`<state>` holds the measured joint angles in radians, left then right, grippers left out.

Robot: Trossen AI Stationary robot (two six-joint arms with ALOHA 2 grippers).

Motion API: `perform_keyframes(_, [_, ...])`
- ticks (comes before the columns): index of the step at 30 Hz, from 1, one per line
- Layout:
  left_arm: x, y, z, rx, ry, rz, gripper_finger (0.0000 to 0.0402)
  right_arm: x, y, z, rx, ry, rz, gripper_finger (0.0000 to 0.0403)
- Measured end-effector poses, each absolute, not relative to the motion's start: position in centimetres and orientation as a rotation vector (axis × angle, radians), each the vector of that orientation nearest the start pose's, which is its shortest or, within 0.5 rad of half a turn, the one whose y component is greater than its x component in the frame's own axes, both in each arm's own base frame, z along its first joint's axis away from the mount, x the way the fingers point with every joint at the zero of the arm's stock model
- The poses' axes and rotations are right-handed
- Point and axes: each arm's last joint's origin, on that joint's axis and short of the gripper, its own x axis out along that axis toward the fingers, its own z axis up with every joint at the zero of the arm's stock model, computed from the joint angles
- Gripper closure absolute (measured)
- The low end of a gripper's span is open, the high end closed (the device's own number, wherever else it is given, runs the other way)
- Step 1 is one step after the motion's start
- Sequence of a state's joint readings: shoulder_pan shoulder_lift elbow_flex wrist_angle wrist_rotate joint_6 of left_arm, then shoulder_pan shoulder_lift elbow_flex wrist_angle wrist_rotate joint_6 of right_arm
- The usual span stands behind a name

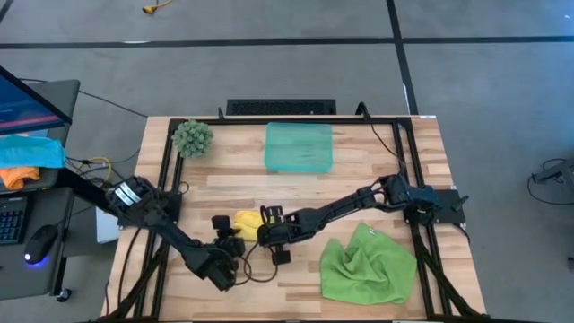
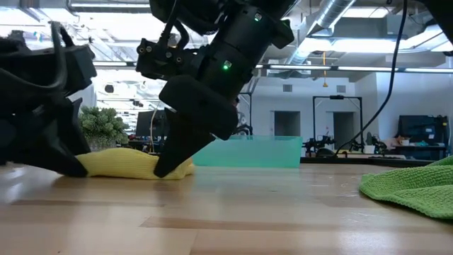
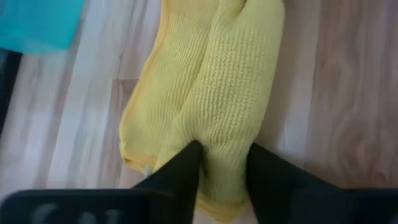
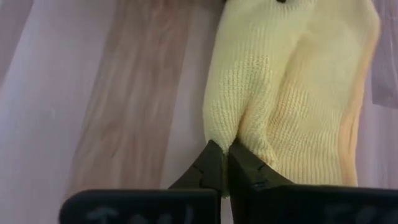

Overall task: Roll microfiber towels into tight, uniform cylinder then place into a basket
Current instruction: Roll the yellow microfiber cloth

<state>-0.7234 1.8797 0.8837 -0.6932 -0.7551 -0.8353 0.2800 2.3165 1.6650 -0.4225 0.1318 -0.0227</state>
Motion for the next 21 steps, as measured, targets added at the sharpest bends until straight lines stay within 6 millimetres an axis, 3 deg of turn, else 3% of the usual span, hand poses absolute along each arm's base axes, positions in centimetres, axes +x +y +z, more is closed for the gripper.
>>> perform_keyframes(5, [22.0,-16.3,9.3,0.405,1.107,0.484,0.0388,45.7,13.4,11.2,-0.247,1.049,0.158,0.0378])
perform_keyframes(12, [21.8,-16.3,11.3,0.256,1.178,0.397,0.0394,45.7,14.3,11.5,-0.174,1.047,0.160,0.0377])
perform_keyframes(21, [21.9,-15.5,16.0,-0.309,1.314,0.234,0.0391,46.9,16.4,14.1,0.200,1.025,0.338,0.0380])
